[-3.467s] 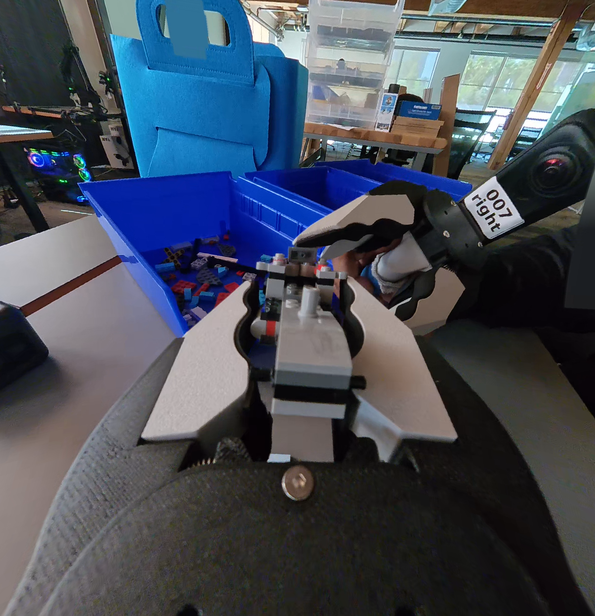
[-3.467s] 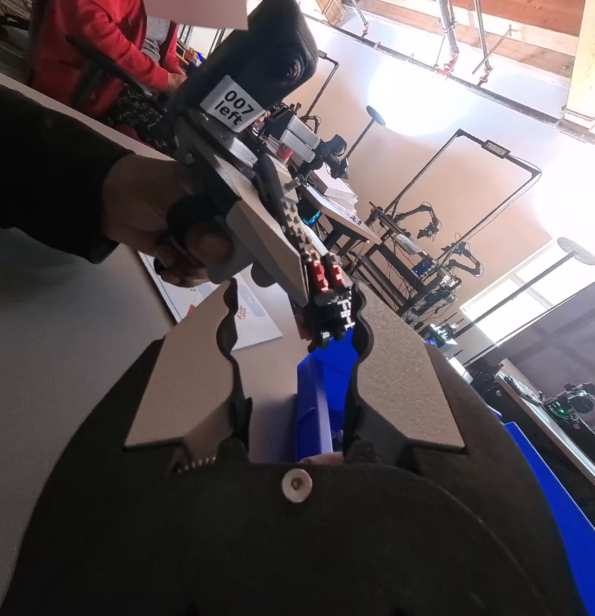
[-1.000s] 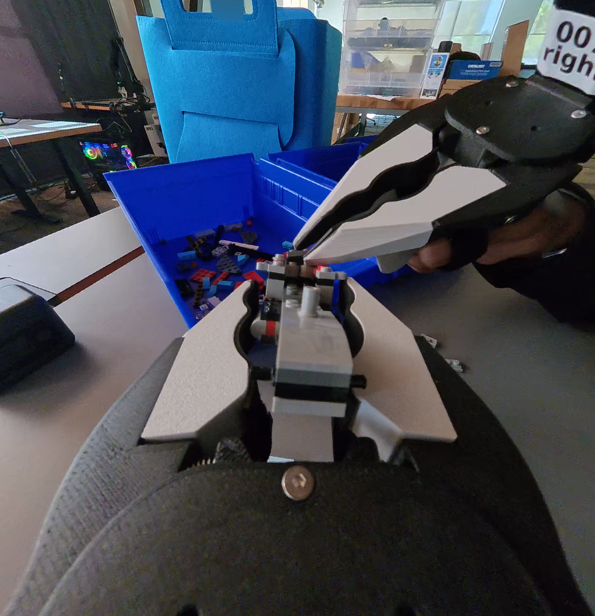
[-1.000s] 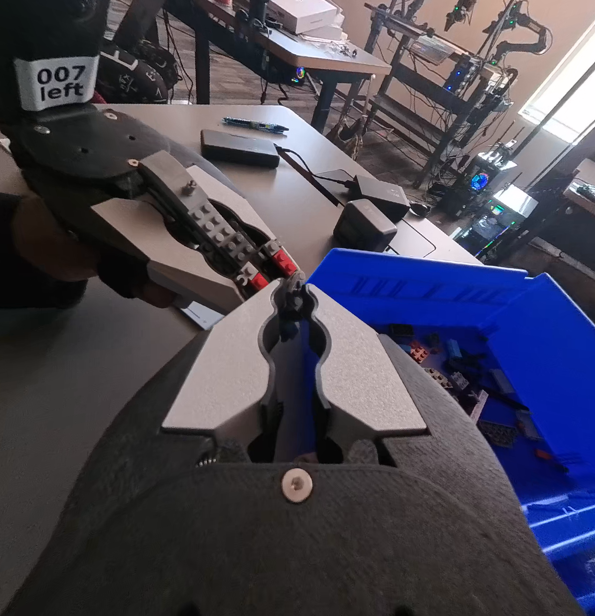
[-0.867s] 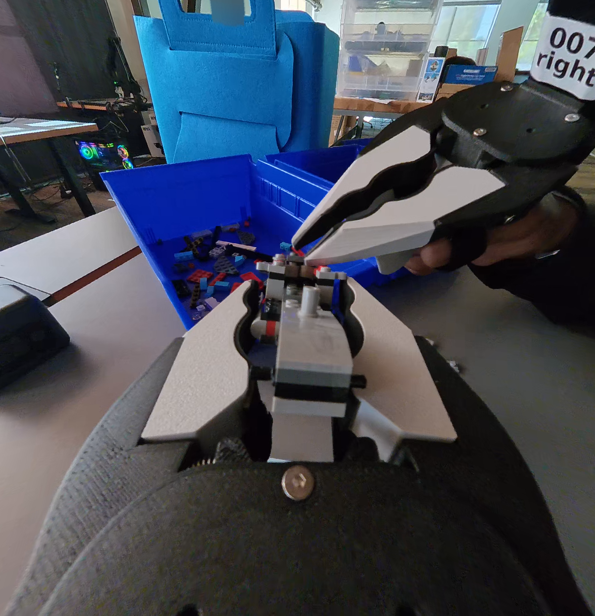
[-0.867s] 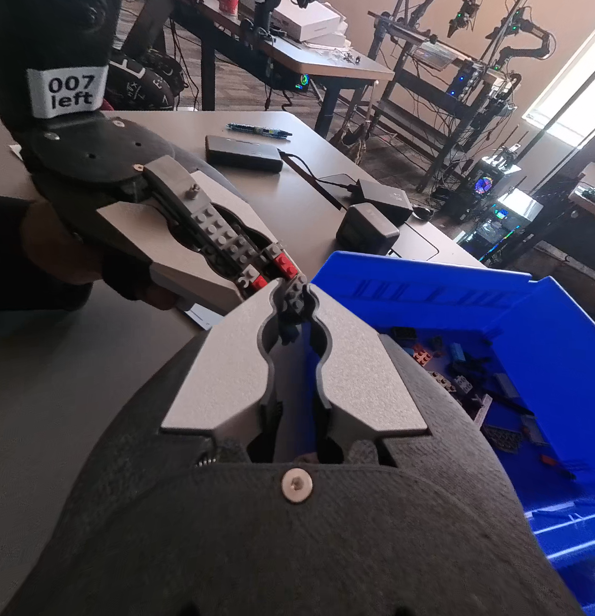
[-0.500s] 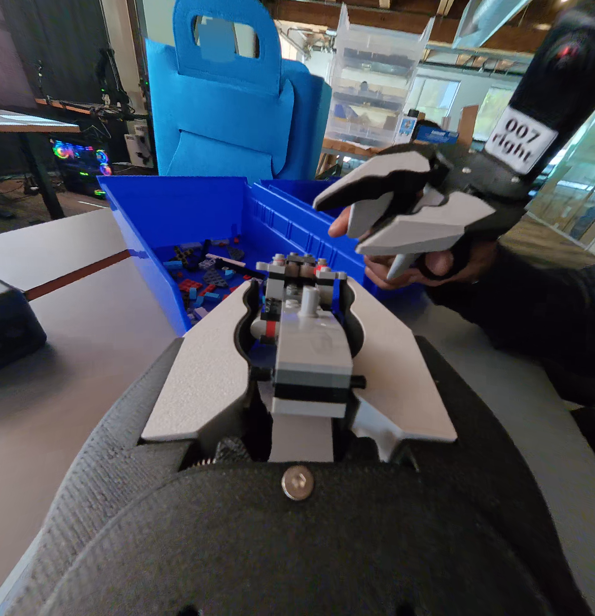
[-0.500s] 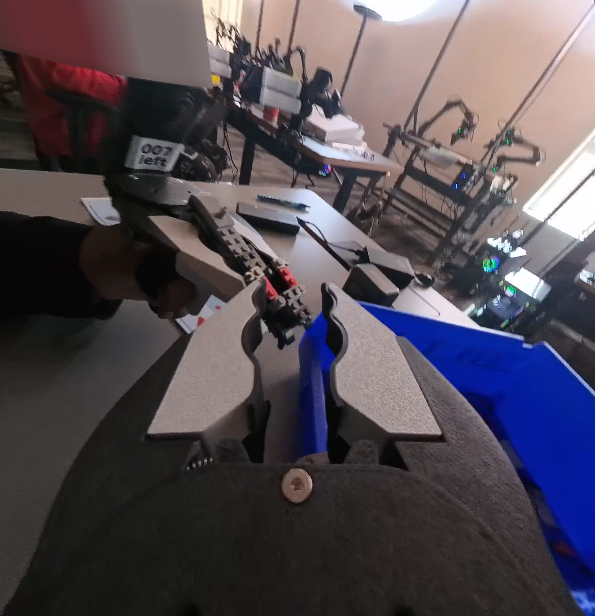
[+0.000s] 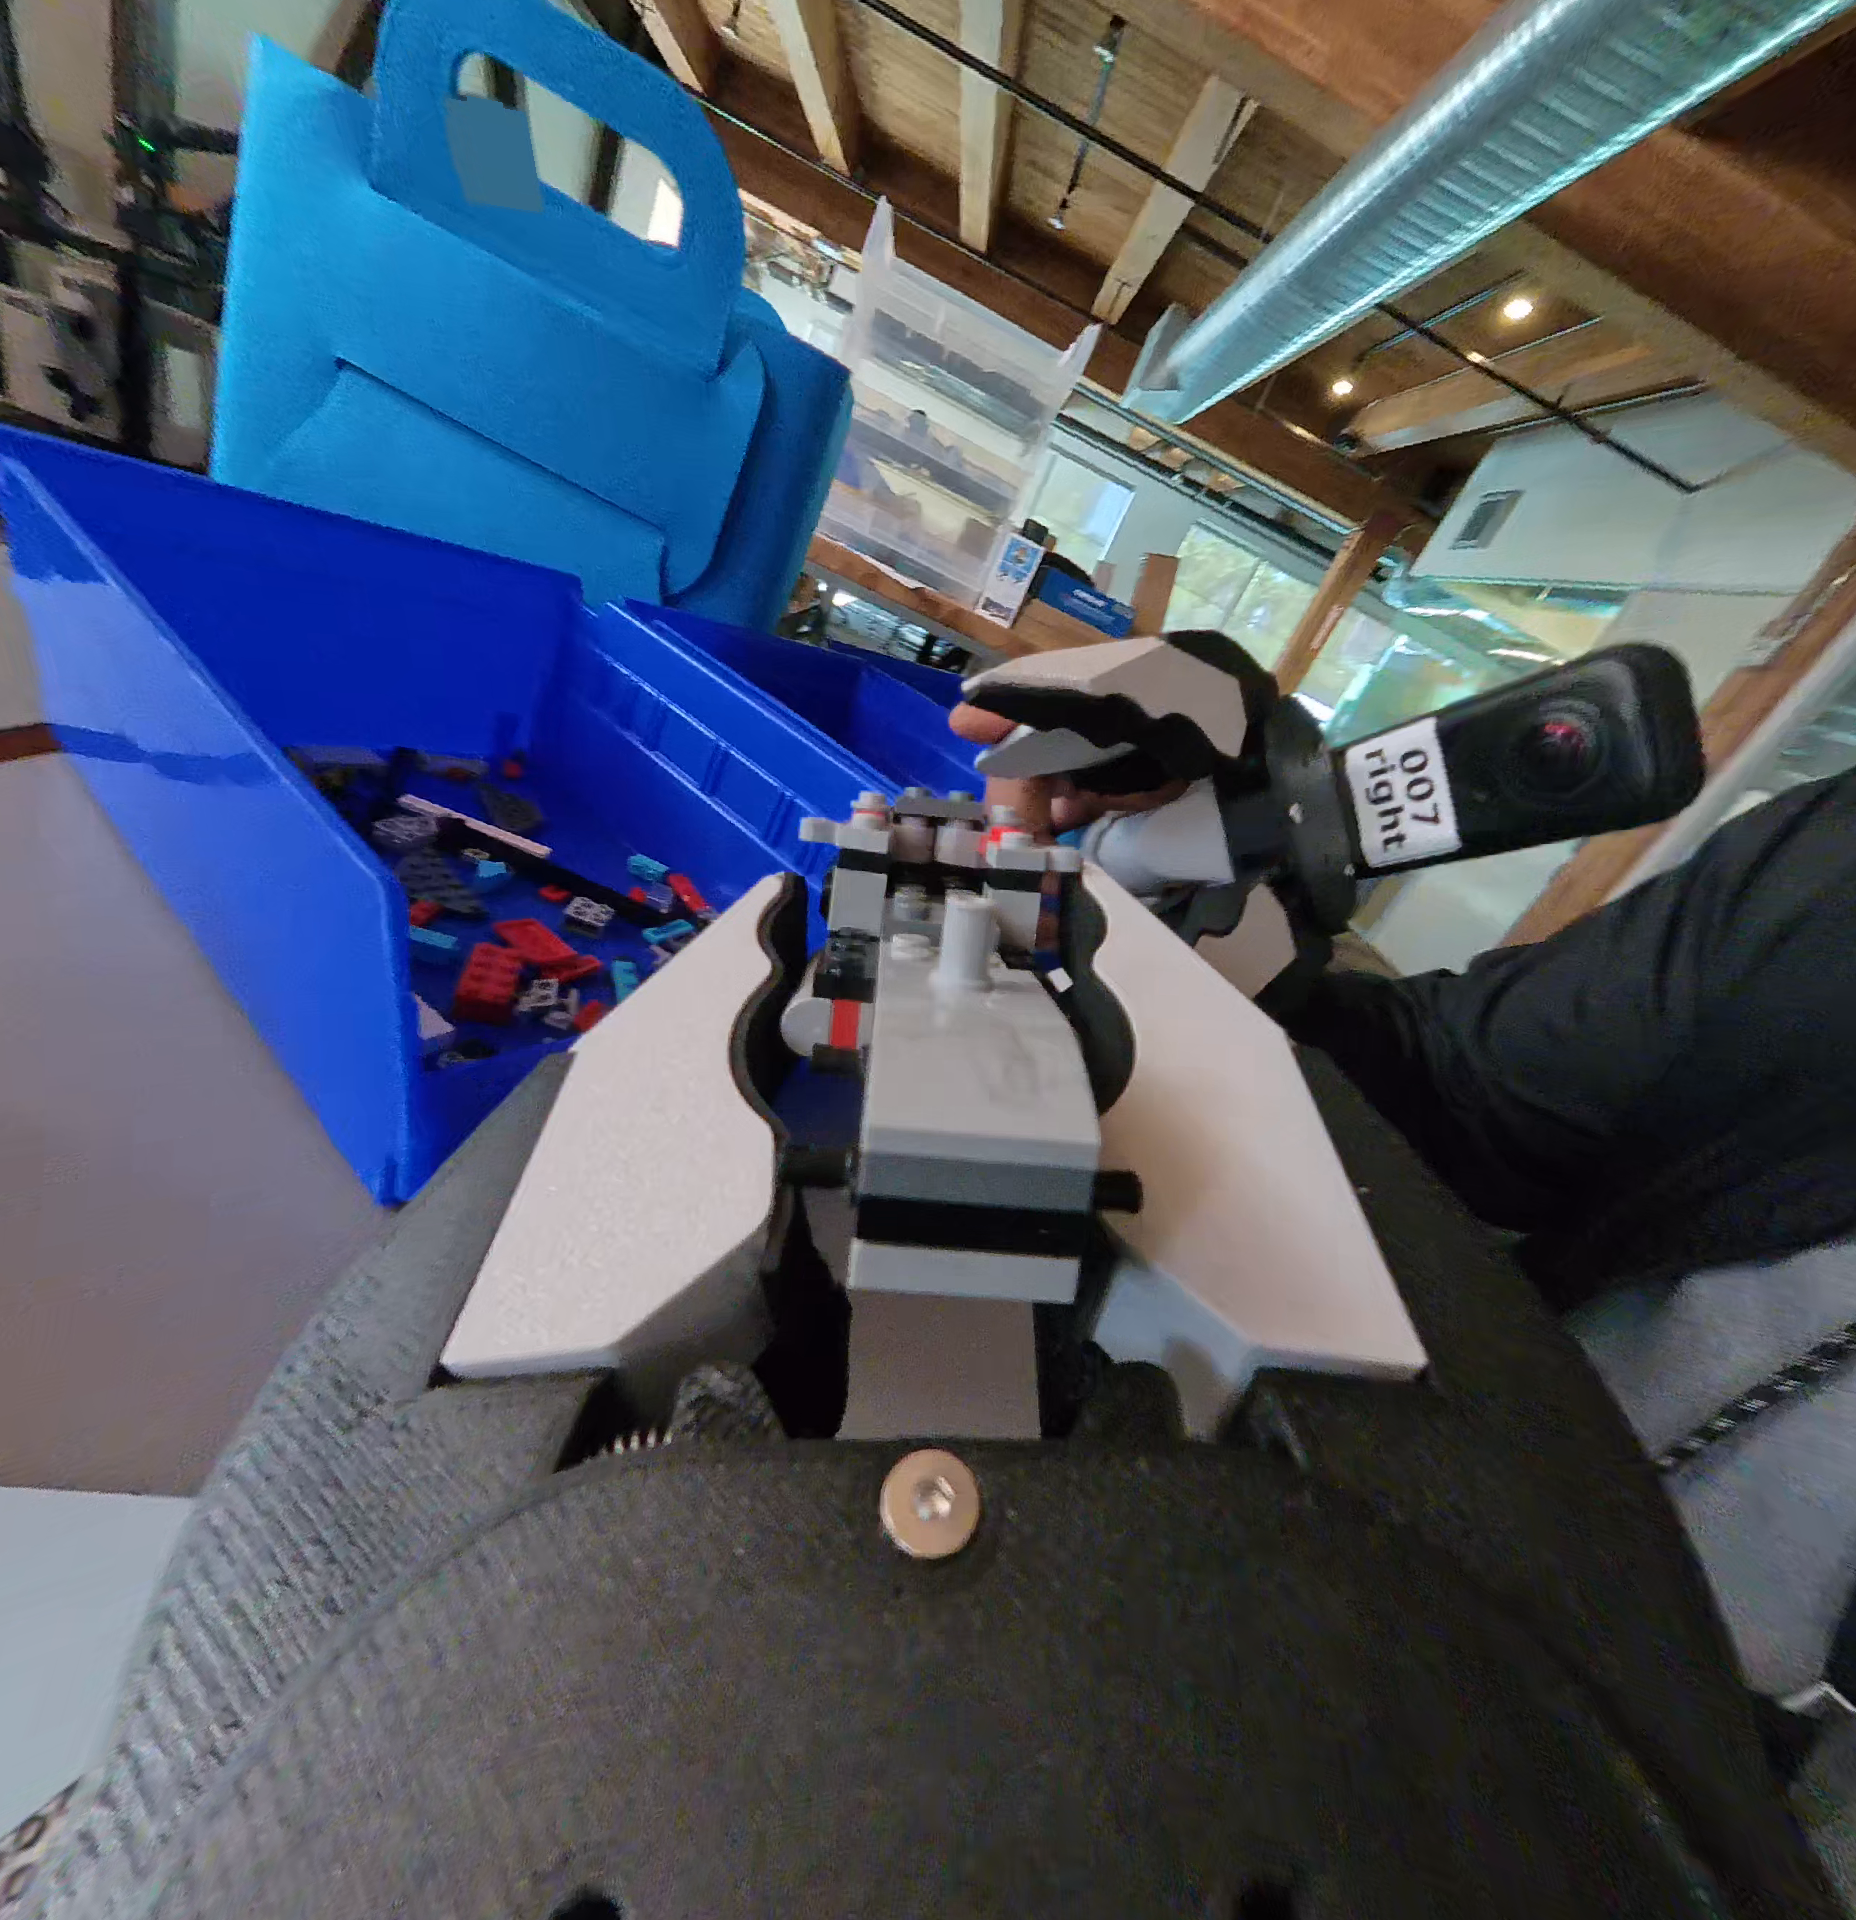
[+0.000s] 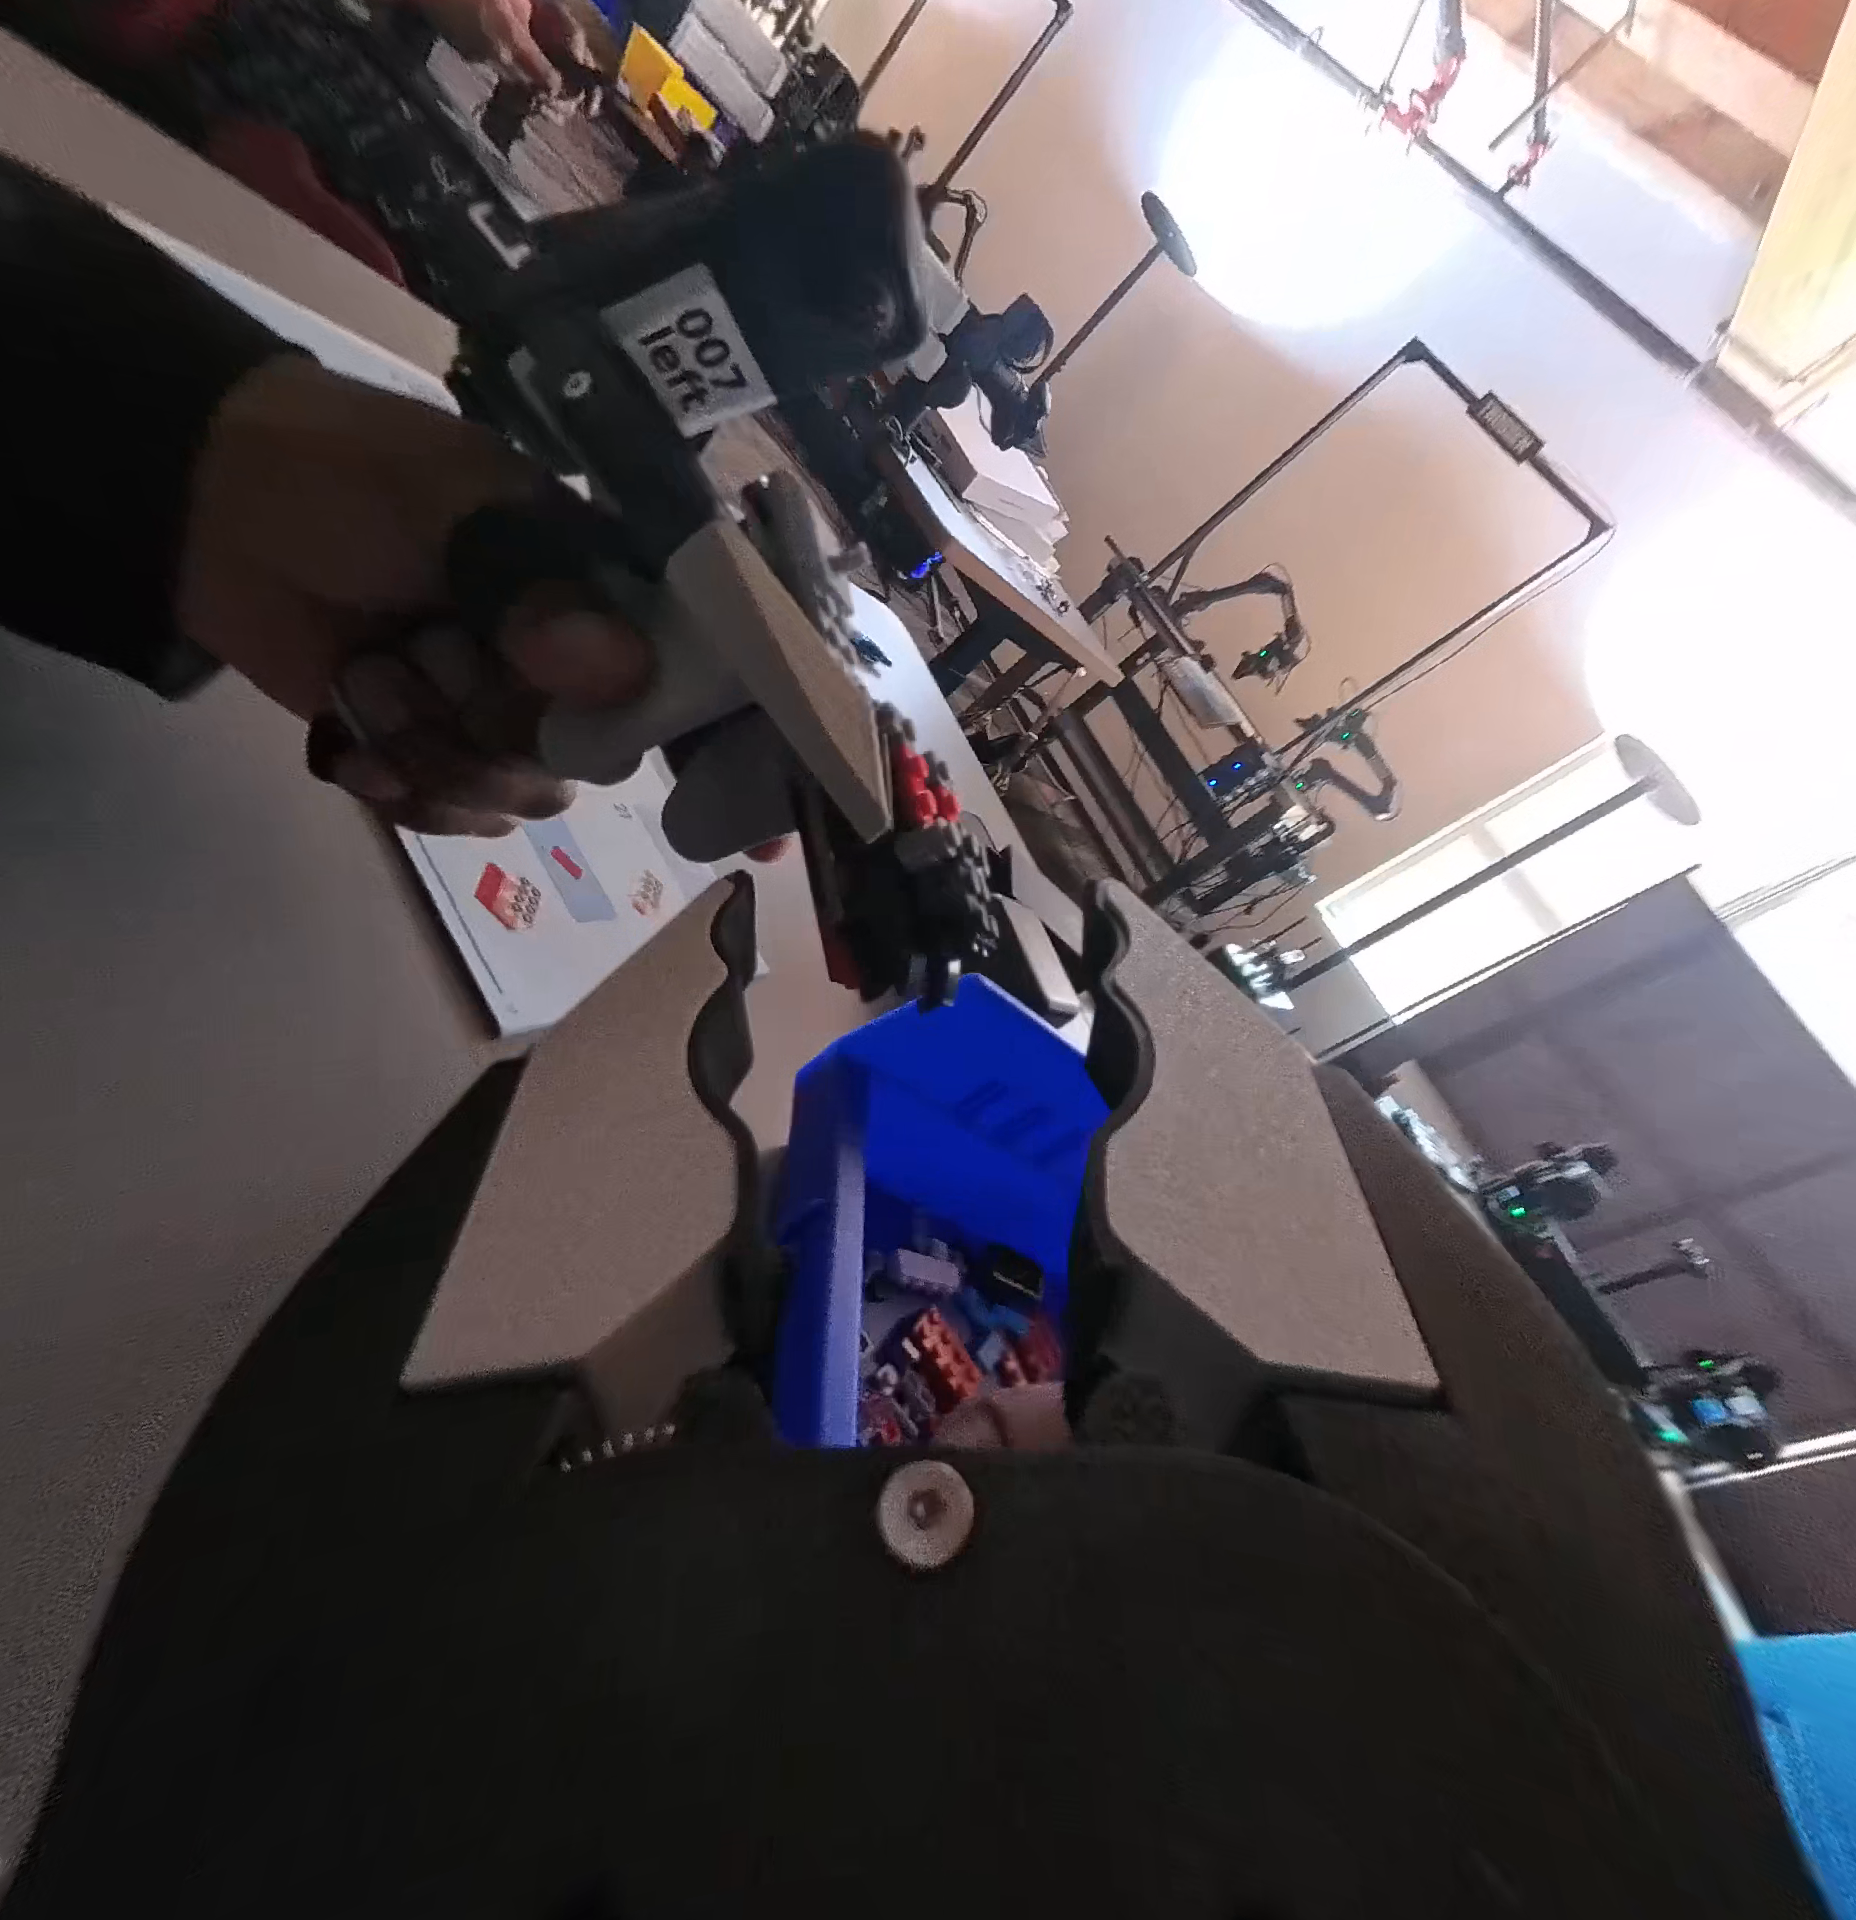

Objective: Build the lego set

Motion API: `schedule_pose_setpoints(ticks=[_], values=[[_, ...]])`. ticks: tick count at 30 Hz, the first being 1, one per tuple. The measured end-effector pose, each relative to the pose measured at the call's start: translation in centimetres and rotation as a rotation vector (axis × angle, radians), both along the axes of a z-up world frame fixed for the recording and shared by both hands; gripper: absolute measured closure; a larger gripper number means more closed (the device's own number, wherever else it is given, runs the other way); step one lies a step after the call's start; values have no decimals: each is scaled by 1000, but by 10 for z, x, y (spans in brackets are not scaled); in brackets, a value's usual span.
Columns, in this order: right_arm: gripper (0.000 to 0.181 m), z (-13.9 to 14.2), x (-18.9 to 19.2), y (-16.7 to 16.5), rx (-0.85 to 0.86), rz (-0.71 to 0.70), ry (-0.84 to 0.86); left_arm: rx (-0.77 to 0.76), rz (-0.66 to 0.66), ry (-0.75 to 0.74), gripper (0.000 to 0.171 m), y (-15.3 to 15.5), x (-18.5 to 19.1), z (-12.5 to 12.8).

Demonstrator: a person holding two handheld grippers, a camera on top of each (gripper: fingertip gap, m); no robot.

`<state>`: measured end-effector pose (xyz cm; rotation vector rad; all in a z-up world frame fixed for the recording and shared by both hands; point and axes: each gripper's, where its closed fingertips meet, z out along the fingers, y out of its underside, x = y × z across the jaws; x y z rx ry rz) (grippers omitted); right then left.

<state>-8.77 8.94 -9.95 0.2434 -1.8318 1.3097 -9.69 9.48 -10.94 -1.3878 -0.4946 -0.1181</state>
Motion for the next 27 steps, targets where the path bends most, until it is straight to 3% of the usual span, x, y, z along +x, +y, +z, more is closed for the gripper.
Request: schedule_pose_setpoints(ticks=[5, 14, 27], values=[[116, -9, 1, -2, 75, -4, 66, 95, -142, -125, 122, 5, 10, 0], [118, -6, 20, -3, 69, 118, 103, 228, -371, -272, 122, 8, 31, 4], [123, -6, 32, -2, 84, 189, 211, 224, -467, -287, 122, 13, 46, 4]])
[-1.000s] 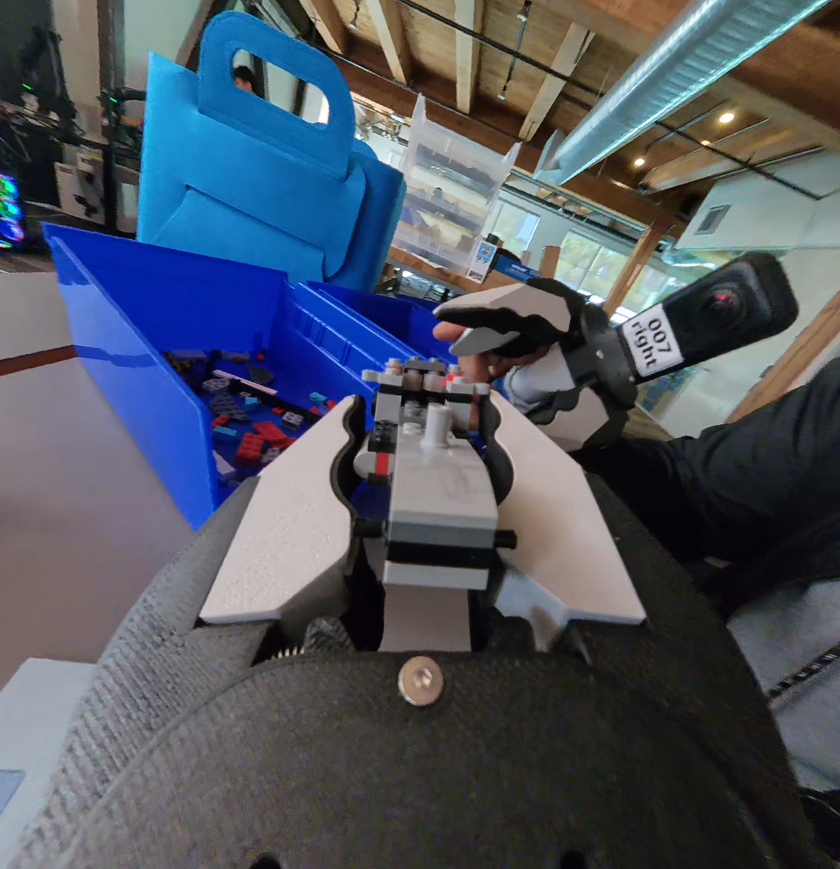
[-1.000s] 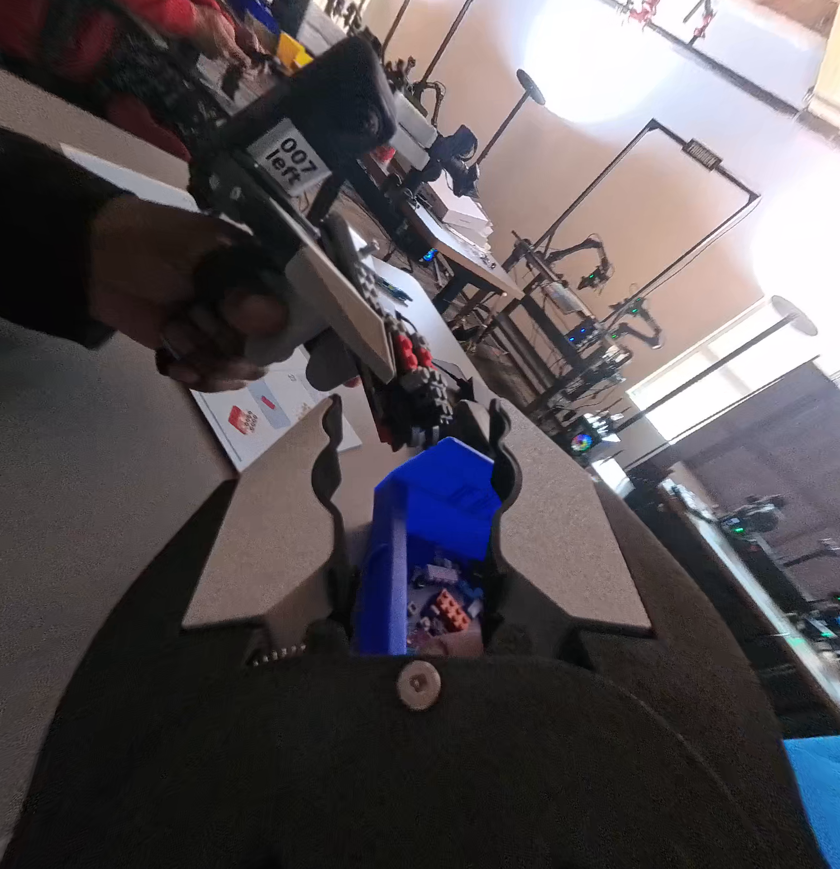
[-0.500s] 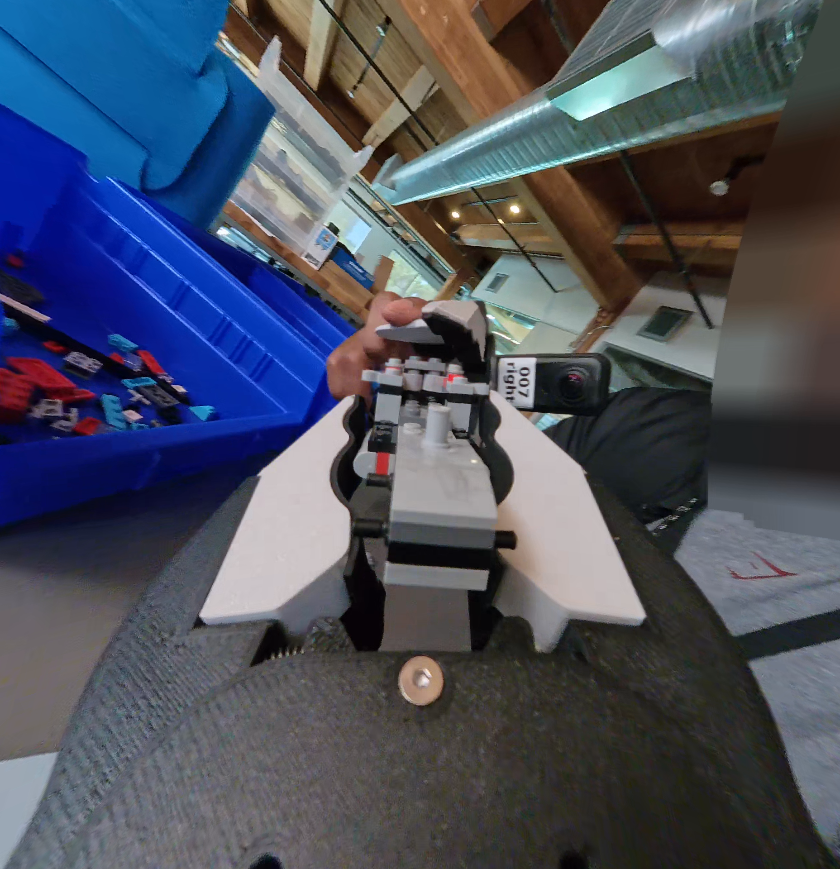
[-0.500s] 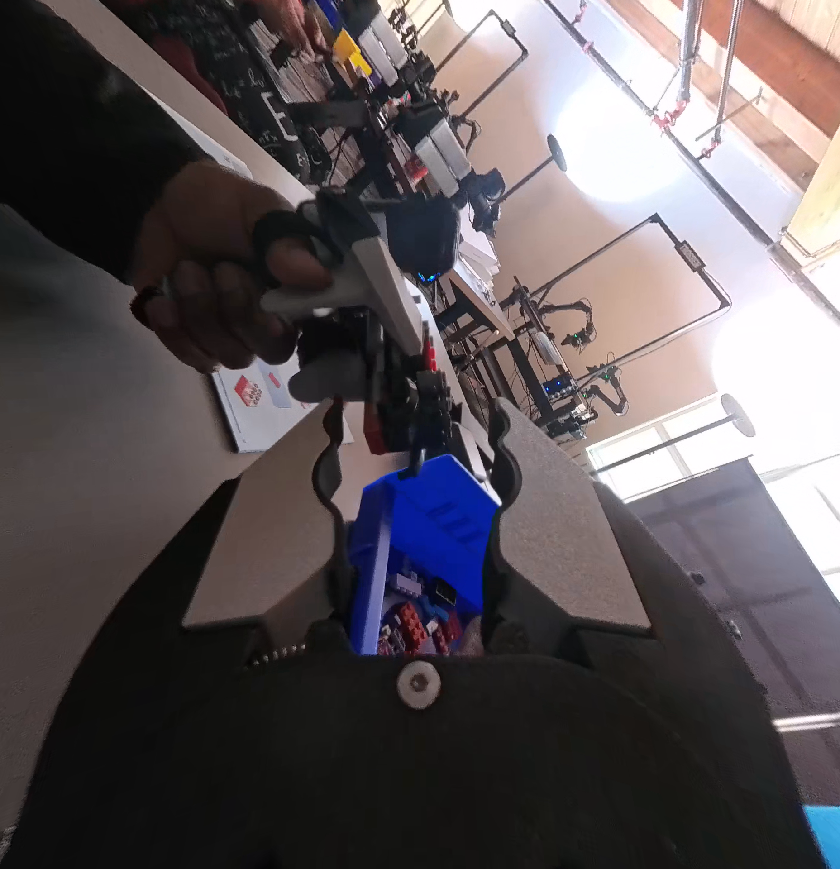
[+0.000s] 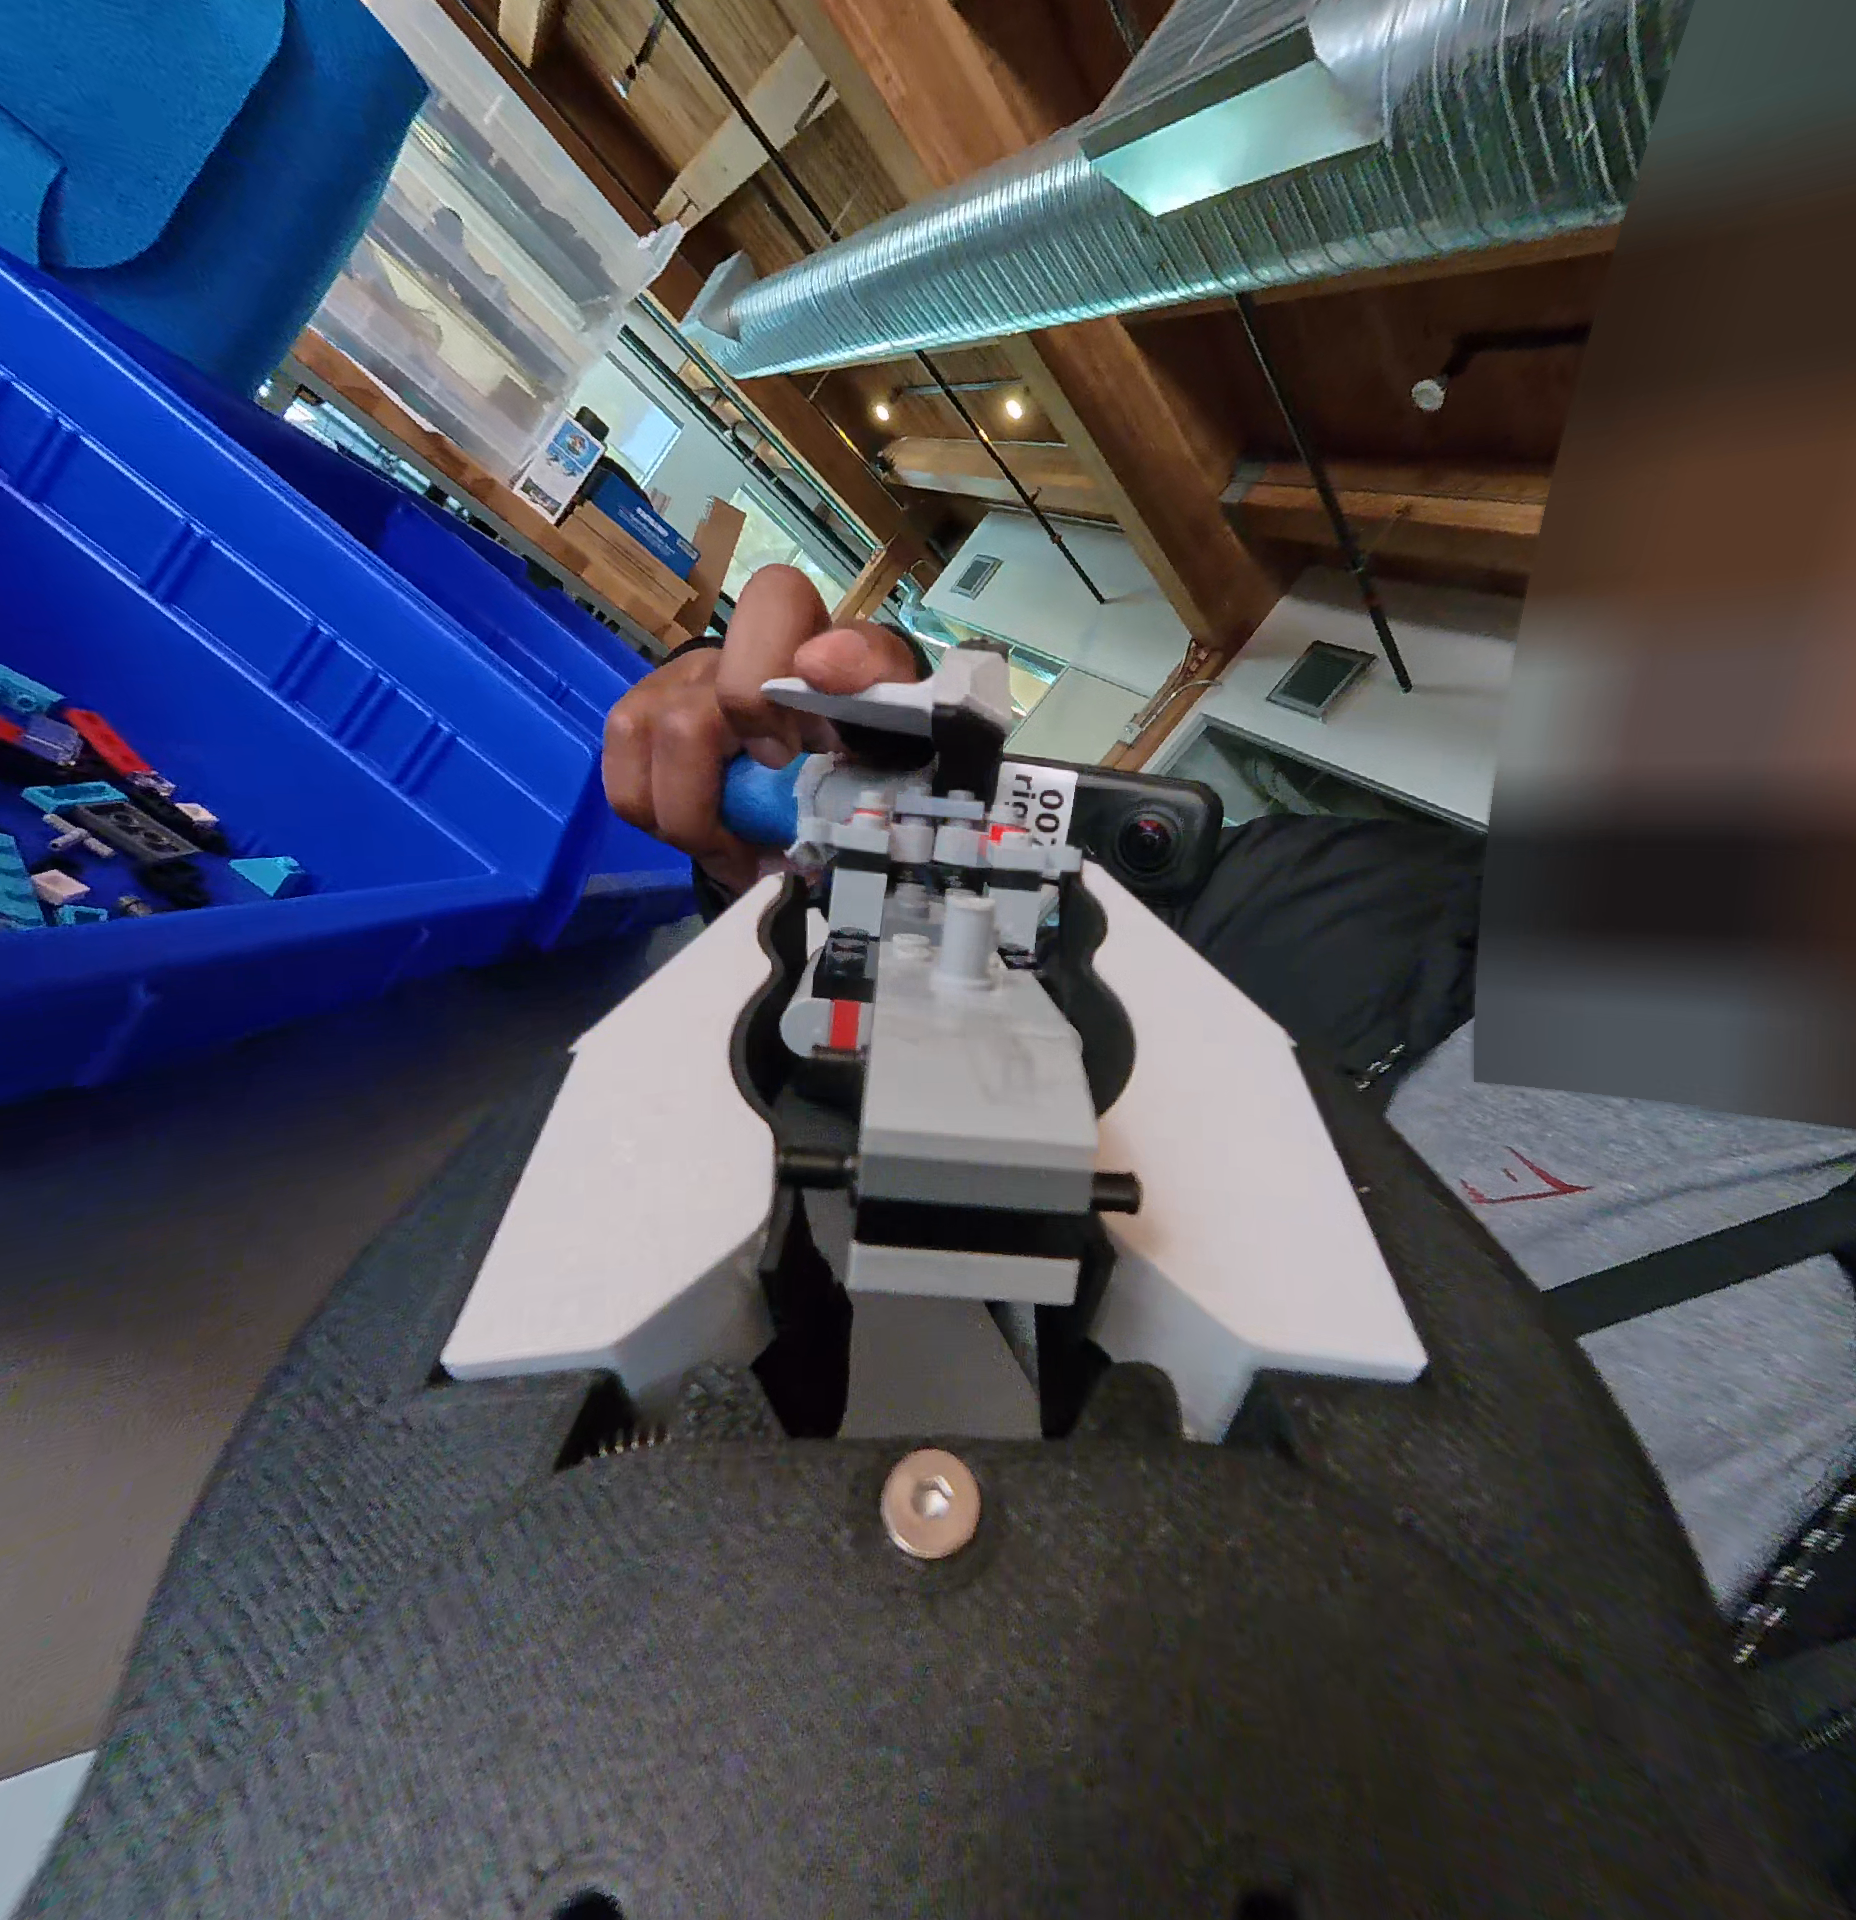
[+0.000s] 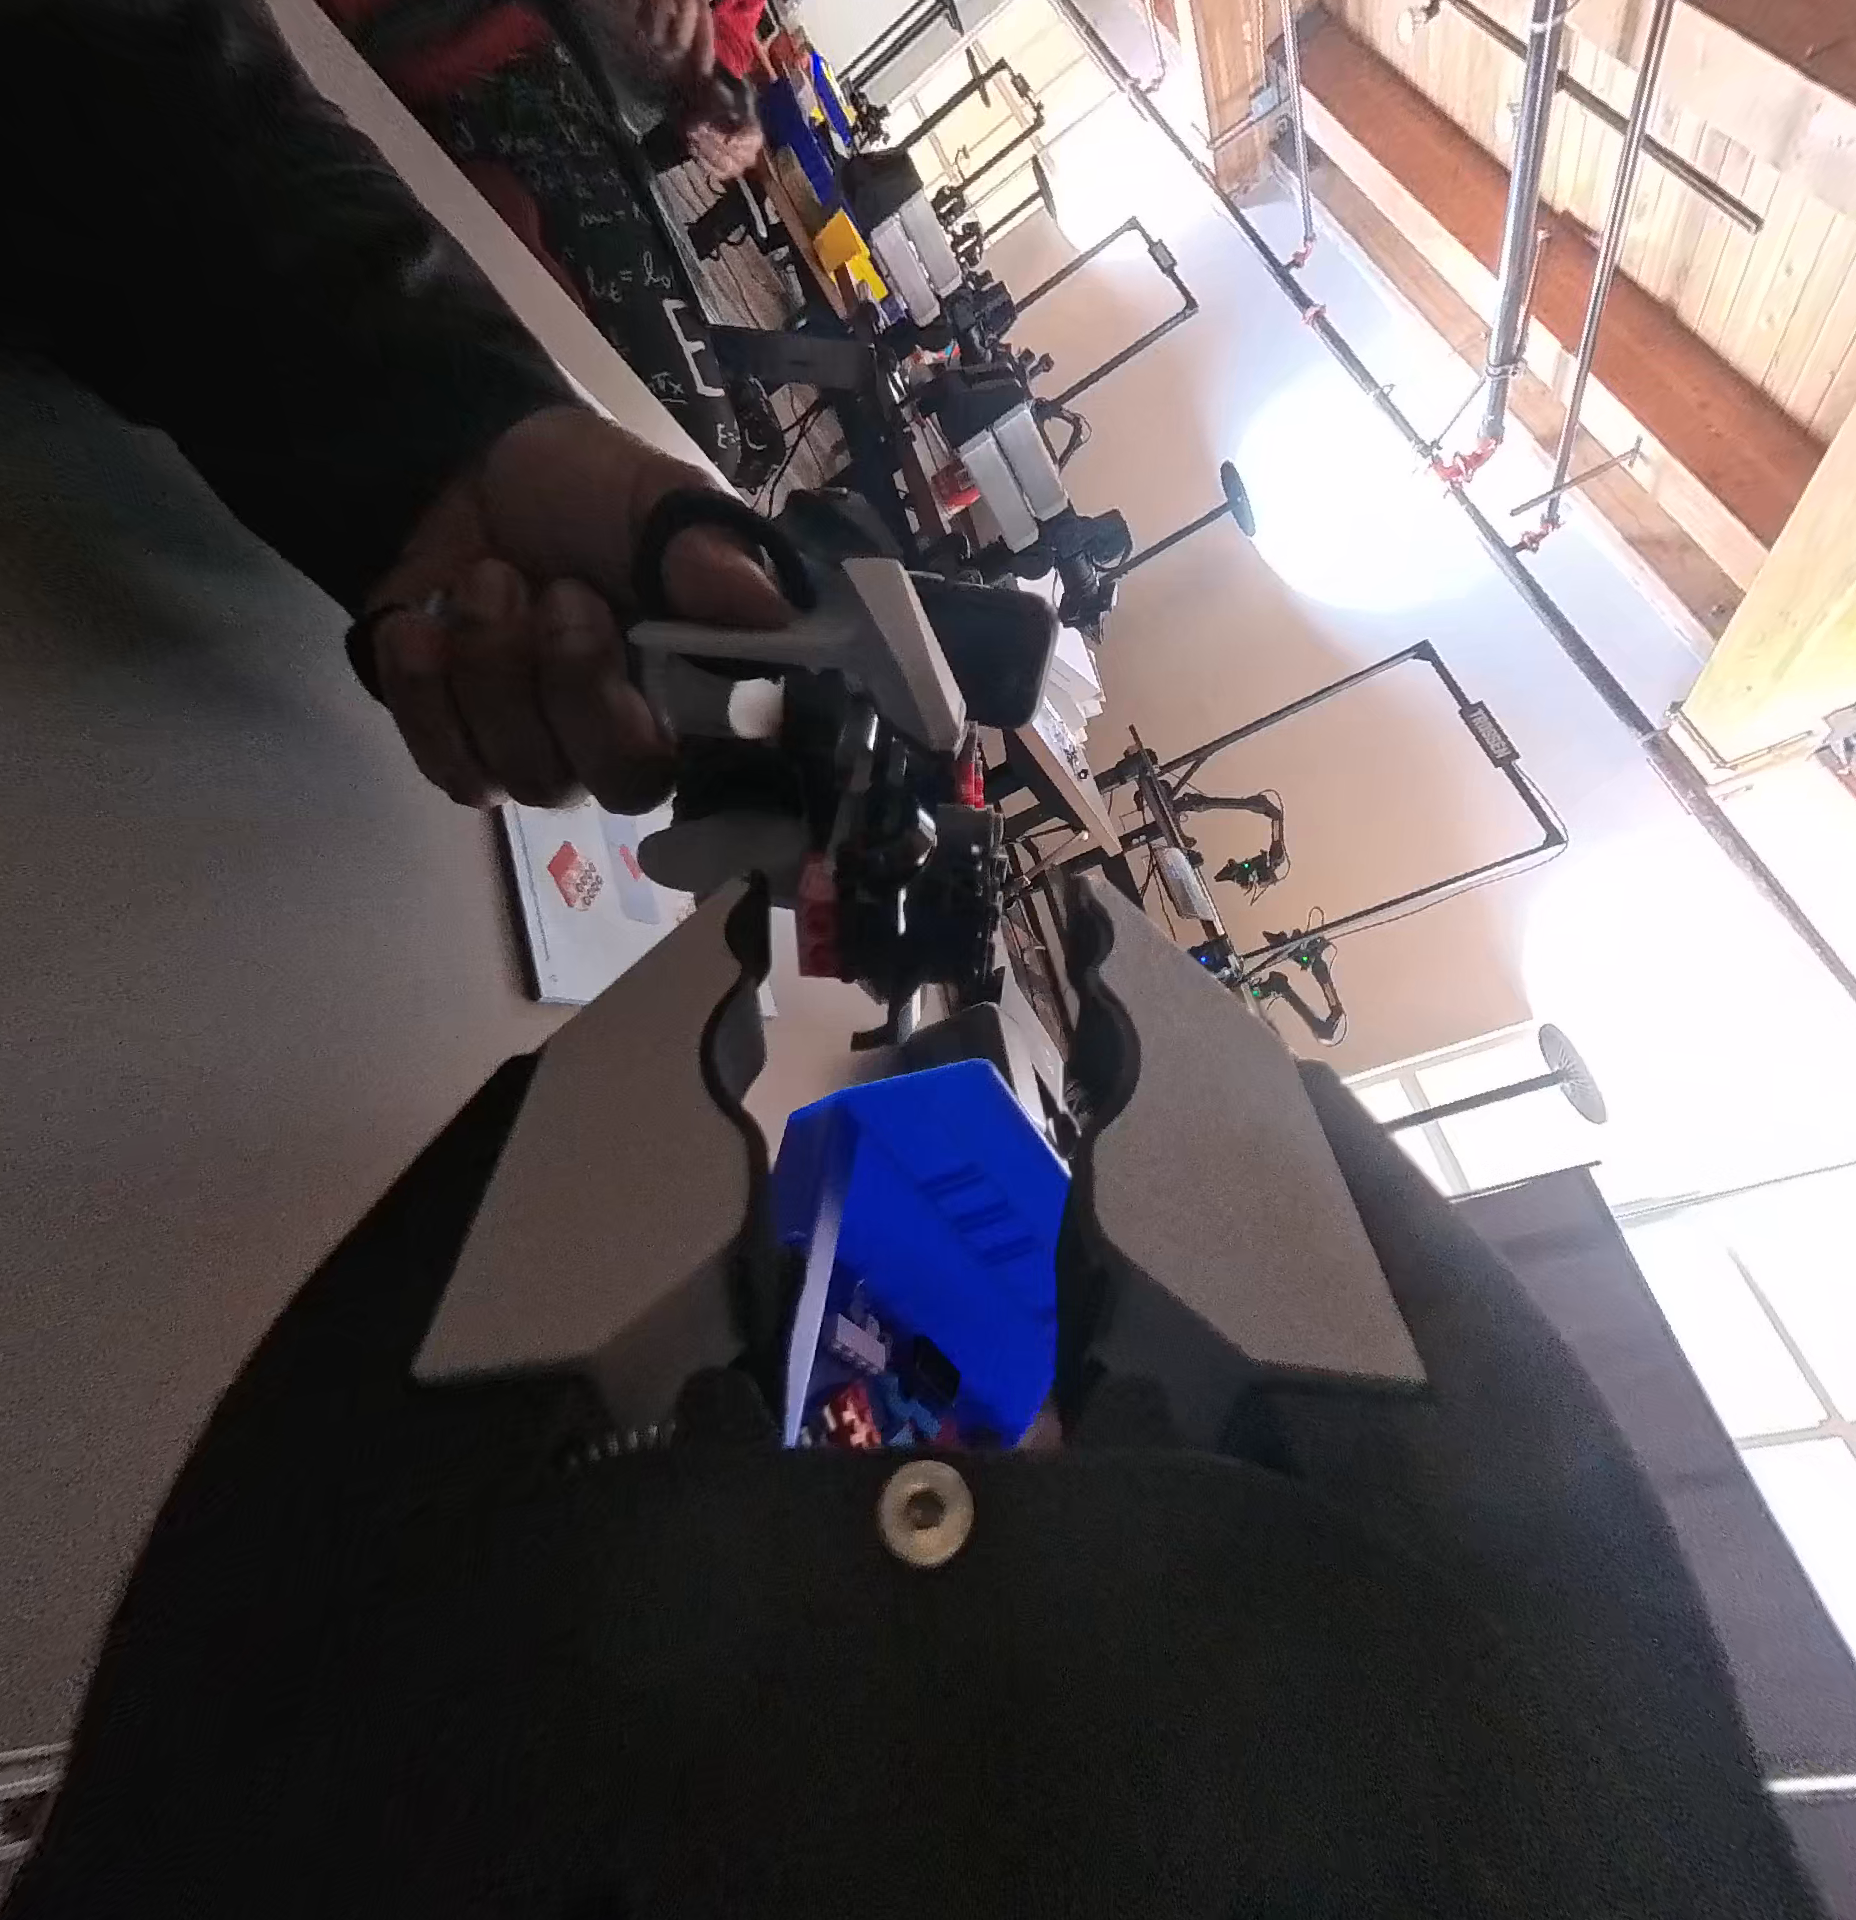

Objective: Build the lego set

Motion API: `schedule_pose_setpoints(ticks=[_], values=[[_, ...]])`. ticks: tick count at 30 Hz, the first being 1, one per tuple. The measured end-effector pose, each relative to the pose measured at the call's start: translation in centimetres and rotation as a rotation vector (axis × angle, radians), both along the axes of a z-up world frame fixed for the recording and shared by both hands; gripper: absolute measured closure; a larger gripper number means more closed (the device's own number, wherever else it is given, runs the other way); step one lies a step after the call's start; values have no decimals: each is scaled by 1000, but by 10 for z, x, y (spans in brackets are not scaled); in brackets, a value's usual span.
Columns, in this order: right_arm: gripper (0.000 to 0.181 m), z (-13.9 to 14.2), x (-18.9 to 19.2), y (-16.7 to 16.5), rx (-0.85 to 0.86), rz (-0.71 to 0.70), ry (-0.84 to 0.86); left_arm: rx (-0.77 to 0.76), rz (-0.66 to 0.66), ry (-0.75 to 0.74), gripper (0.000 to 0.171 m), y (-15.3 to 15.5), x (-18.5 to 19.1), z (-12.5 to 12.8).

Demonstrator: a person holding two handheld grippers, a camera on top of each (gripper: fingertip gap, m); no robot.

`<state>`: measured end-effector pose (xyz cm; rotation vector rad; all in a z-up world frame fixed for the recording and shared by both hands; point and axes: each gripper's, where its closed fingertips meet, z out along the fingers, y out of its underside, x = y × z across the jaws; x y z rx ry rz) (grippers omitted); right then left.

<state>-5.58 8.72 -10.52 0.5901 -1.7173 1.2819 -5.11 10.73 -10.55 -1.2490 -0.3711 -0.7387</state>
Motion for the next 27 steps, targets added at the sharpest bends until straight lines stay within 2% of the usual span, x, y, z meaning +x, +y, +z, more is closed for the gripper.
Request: schedule_pose_setpoints(ticks=[13, 27], values=[[139, -4, 6, -1, 26, 31, 19, -28, -11, 2, 122, 2, 3, -2], [140, -4, 3, 0, 20, 23, 28, -39, 6, 4, 122, 3, 1, -2]])
